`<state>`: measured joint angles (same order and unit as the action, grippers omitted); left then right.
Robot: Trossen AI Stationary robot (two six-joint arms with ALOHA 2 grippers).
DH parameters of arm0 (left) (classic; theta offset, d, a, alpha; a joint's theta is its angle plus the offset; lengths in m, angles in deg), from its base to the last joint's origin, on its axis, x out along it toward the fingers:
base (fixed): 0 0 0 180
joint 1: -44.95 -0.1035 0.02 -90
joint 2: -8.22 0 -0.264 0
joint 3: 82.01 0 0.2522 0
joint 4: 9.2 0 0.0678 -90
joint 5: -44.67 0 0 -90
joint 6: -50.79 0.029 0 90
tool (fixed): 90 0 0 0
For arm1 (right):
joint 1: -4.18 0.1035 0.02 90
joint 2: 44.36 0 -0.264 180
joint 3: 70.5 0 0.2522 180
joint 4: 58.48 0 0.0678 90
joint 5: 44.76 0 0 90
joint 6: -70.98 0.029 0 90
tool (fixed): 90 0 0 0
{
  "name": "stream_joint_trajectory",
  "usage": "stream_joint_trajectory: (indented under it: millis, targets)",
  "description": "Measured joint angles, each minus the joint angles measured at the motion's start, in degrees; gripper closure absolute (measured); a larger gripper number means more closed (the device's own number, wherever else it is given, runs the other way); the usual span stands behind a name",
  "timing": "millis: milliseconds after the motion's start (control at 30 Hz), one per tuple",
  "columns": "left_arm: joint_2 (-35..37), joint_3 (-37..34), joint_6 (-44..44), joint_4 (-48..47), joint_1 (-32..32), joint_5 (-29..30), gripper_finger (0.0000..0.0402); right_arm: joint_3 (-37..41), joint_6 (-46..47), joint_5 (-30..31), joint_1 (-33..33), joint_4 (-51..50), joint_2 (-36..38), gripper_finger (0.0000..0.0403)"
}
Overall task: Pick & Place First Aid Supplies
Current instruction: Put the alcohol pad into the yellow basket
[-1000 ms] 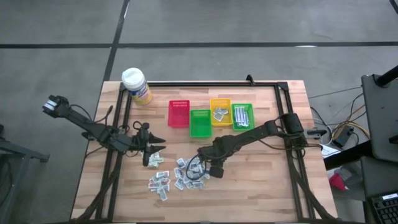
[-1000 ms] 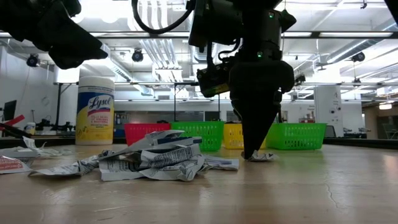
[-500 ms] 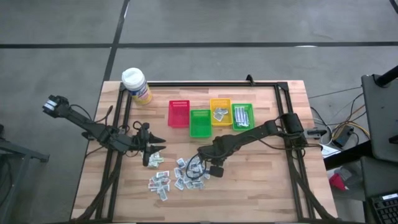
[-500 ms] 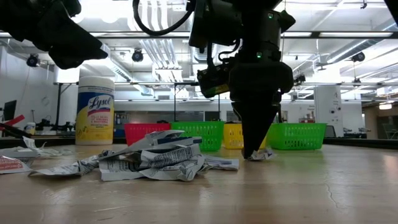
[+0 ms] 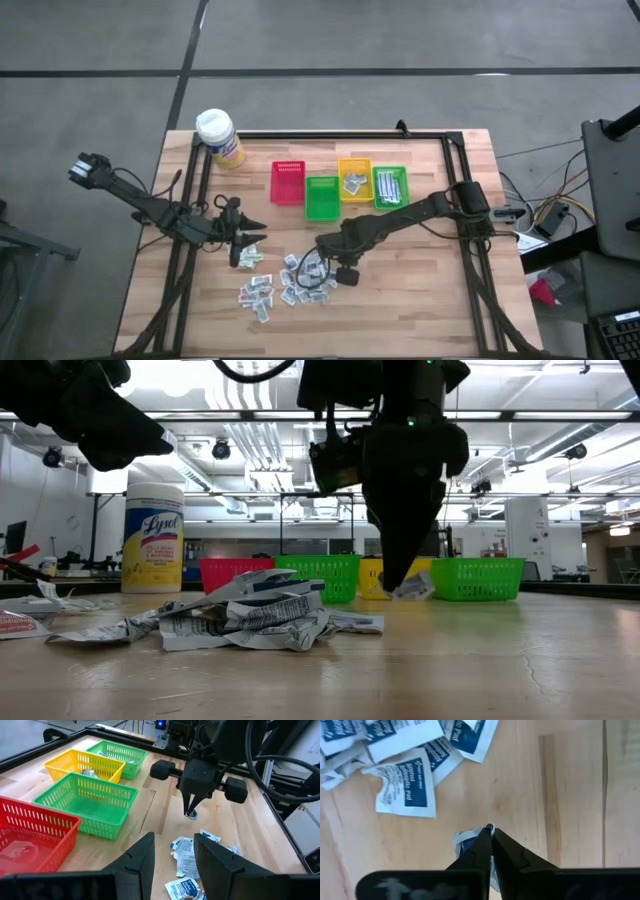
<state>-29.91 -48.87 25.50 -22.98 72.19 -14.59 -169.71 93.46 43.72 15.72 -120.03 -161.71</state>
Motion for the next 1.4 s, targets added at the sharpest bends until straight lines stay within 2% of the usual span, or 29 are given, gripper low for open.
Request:
stream_joint_trajectory:
  millis: [300, 800, 1133, 1400]
  targets:
    - [0.0, 0.0, 0.0, 0.0, 0.0, 0.0, 0.0271, -6.7, -1.7, -0.5, -1.0, -7.5, 0.2, 0.0394]
    - [0.0, 0.0, 0.0, 0.0, 0.0, 0.0, 0.0271, -28.9, -11.7, -1.1, -5.3, -19.8, 0.3, 0.0394]
    - [0.0, 0.0, 0.0, 0.0, 0.0, 0.0, 0.0271, -38.5, -16.0, 11.1, -9.5, -27.5, 0.3, 0.0394]
    - [0.0, 0.0, 0.0, 0.0, 0.0, 0.0, 0.0271, -40.2, -19.0, 21.2, -12.7, -30.4, 0.3, 0.0394]
